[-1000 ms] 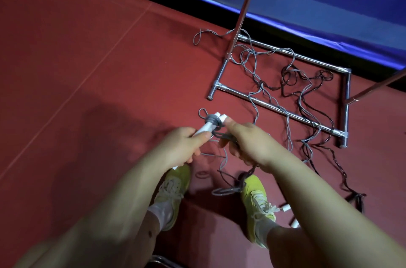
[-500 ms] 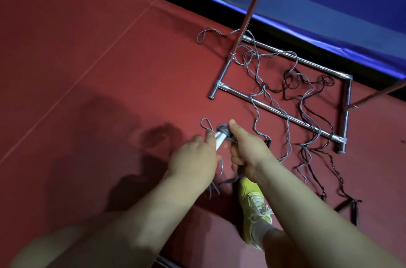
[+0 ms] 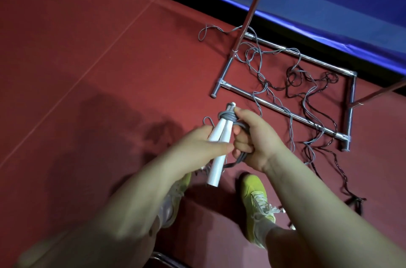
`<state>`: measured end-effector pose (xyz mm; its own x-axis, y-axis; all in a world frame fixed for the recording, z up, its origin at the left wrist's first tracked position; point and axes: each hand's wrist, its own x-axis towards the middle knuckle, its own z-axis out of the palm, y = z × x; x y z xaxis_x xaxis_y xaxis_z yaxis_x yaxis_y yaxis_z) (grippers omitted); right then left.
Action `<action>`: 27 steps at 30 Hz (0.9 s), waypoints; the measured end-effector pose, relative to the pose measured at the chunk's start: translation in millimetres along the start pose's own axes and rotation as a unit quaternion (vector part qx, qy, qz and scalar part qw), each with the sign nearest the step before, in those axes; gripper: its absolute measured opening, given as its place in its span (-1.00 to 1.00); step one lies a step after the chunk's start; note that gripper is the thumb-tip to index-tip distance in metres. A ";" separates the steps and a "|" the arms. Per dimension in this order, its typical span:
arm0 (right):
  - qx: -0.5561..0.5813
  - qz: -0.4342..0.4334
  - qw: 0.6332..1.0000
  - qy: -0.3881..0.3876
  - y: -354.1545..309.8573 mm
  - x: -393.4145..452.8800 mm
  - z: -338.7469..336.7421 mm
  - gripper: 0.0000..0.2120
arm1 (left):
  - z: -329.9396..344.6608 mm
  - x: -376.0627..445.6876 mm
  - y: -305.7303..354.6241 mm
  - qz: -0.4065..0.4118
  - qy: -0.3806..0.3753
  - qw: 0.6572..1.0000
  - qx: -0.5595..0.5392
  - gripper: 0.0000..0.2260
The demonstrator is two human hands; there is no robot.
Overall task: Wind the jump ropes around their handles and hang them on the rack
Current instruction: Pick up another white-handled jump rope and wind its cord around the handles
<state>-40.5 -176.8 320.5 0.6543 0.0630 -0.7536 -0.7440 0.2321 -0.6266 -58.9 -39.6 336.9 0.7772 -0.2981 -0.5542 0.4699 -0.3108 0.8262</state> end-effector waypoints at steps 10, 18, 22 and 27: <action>0.035 -0.070 0.991 -0.107 -9.2 -6.6 -9.5 -0.70 | -1.0 0.2 9.2 -0.137 -0.172 0.917 -0.332 -0.50; -0.364 -0.129 0.920 0.070 -1.9 -3.4 -7.5 -0.50 | 2.3 8.5 -5.6 -0.093 0.023 0.990 -0.106 -0.60; -0.379 -0.137 0.909 0.101 0.8 -2.1 -5.4 -0.40 | 0.1 12.8 -11.5 -0.008 0.098 0.992 0.079 -0.64; -0.339 -0.099 0.934 0.044 0.8 -5.2 -0.5 -0.36 | -2.9 9.6 -16.6 0.057 0.147 0.954 0.254 -0.67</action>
<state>-44.5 -177.4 323.9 0.7968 -0.0030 -0.6043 -0.5436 -0.4402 -0.7146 -58.0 -34.7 318.1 0.9300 -0.1137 -0.3495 0.1695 -0.7111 0.6824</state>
